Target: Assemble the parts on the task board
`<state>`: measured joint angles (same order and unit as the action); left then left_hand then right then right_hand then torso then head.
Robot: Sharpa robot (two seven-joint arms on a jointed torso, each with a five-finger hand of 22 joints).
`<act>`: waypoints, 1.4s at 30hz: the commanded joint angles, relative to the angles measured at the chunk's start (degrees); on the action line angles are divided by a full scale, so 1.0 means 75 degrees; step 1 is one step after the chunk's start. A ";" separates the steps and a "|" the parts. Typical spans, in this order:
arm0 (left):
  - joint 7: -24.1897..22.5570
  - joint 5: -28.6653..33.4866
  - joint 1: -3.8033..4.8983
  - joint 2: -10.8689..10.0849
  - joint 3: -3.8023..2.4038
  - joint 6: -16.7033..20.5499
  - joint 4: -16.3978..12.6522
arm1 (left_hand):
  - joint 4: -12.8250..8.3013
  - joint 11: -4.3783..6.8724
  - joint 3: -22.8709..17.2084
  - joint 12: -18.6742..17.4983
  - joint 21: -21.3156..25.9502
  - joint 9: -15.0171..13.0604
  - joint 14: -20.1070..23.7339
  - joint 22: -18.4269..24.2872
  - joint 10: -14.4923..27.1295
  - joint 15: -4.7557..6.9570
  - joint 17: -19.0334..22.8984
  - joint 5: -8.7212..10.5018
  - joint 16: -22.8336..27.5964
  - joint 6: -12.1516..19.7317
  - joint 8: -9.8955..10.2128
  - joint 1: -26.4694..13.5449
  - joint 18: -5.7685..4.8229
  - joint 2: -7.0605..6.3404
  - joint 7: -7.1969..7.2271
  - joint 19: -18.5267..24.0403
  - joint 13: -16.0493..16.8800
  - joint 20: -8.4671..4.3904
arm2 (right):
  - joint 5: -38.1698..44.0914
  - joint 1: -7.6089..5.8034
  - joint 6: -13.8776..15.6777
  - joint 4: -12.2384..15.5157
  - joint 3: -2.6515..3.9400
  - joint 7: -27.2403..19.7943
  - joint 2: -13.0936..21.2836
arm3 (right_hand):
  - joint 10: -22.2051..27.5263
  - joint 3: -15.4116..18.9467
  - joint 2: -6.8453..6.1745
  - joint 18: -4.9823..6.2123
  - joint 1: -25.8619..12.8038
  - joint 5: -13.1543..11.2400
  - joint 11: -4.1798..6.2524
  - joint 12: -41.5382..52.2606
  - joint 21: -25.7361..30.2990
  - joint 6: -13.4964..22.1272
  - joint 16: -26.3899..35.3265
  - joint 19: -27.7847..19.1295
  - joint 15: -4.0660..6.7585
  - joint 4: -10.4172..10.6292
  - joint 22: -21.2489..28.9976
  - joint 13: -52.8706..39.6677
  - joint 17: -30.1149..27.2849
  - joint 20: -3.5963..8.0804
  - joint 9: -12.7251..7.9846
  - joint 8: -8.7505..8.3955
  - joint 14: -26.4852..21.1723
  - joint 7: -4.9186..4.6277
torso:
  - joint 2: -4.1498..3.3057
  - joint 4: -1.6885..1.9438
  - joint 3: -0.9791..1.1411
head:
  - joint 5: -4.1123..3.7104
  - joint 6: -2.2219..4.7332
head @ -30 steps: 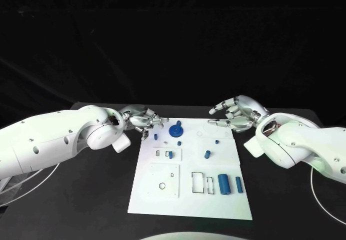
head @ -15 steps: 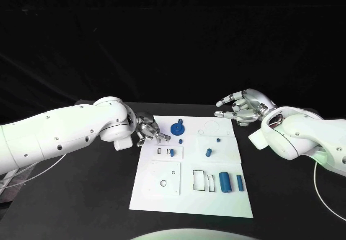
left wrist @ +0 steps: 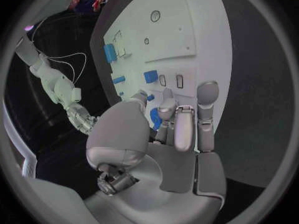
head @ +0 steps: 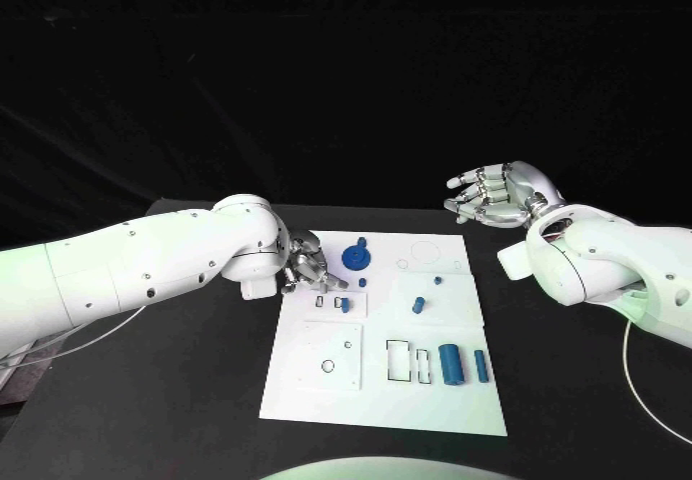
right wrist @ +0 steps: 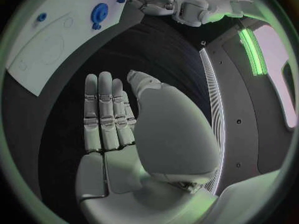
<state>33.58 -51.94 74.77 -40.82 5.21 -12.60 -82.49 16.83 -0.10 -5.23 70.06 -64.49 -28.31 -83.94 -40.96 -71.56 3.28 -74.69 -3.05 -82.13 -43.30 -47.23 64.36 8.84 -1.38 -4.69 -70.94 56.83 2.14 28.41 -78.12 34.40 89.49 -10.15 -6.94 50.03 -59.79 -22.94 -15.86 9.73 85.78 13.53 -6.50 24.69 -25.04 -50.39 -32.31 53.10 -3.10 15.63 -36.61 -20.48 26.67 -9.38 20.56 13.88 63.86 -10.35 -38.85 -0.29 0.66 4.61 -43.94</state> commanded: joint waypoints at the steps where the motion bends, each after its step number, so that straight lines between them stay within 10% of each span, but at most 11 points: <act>1: 0.0106 -0.0035 0.0017 0.0085 0.0006 -0.0255 -0.0006 | -0.0001 -0.0049 0.0046 0.0050 -0.0042 0.0008 -0.0309 -0.0037 -0.0014 -0.0003 0.0011 0.0024 -0.0022 0.0058 0.0051 0.0000 -0.0074 0.0102 -0.0012 0.0010 0.0032 0.0034 | -0.0612 -0.0002 0.0217 -0.0068 0.0001 -0.0593 -0.0055 | -0.0046 -0.0234 -0.0063 0.0077 -0.0136 -0.0051 -0.0073 -0.0314 0.0358 -0.0059 0.0580 -0.0089 -0.0089 -0.0112 0.0313 0.0495 -0.0234 -0.0095 -0.0047 -0.0056 -0.0119 -0.0124 | -0.0011 -0.0006 0.0005 | -0.0006 -0.0013; 10: 0.0114 -0.0005 0.0026 0.0299 0.0034 -0.0336 0.0055 | -0.0001 -0.0050 0.0046 0.0060 -0.0060 0.0008 -0.0308 -0.0071 -0.0023 -0.0004 0.0014 0.0024 -0.0021 0.0059 0.0052 0.0003 -0.0079 0.0105 -0.0013 -0.0002 0.0047 0.0035 | -0.0735 -0.0001 0.0107 -0.0199 -0.0002 -0.0756 -0.0185 | -0.0309 -0.0687 -0.0068 0.0090 -0.0581 -0.0067 -0.0160 -0.0902 0.1049 -0.0181 0.1759 0.0006 -0.0225 -0.0664 0.1034 0.1661 -0.0734 -0.0243 -0.0198 -0.0256 -0.0033 -0.0189 | -0.0027 -0.0011 0.0009 | -0.0010 -0.0036; 42: 0.0119 0.0050 0.0000 0.0599 0.0163 -0.0513 0.0298 | -0.0013 -0.0047 0.0073 0.0051 -0.0152 -0.0018 -0.0307 -0.0173 0.0010 -0.0009 0.0020 0.0023 -0.0021 -0.0013 0.0023 0.0131 -0.0086 0.0189 -0.0004 0.0000 -0.0006 0.0049 | -0.0755 0.0010 0.0029 -0.0240 -0.0012 -0.0687 -0.0248 | -0.0332 -0.0720 -0.0058 0.0083 -0.0821 -0.0073 -0.0208 -0.1050 0.1256 -0.0160 0.2071 0.0054 -0.0277 -0.0878 0.1276 0.2003 -0.0843 -0.0286 -0.0260 -0.0374 0.0003 -0.0231 | 0.0000 -0.0003 -0.0001 | -0.0013 -0.0173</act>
<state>34.48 -51.91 74.78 -36.47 6.43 -15.37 -80.20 16.67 -0.10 -5.07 70.34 -65.44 -28.39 -83.94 -42.17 -71.56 3.27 -74.64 -3.05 -82.13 -43.31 -47.02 65.15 8.85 -0.14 -4.69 -70.94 56.78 2.15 22.71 -78.08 35.30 87.70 -10.25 -11.60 48.25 -62.04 -28.33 -16.20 9.74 80.28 13.30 -7.89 17.16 -15.97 -51.46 -17.12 53.30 -4.95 9.39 -27.10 -5.52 20.41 -11.28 18.68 11.29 63.59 -11.62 -38.86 -0.31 0.64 4.49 -45.20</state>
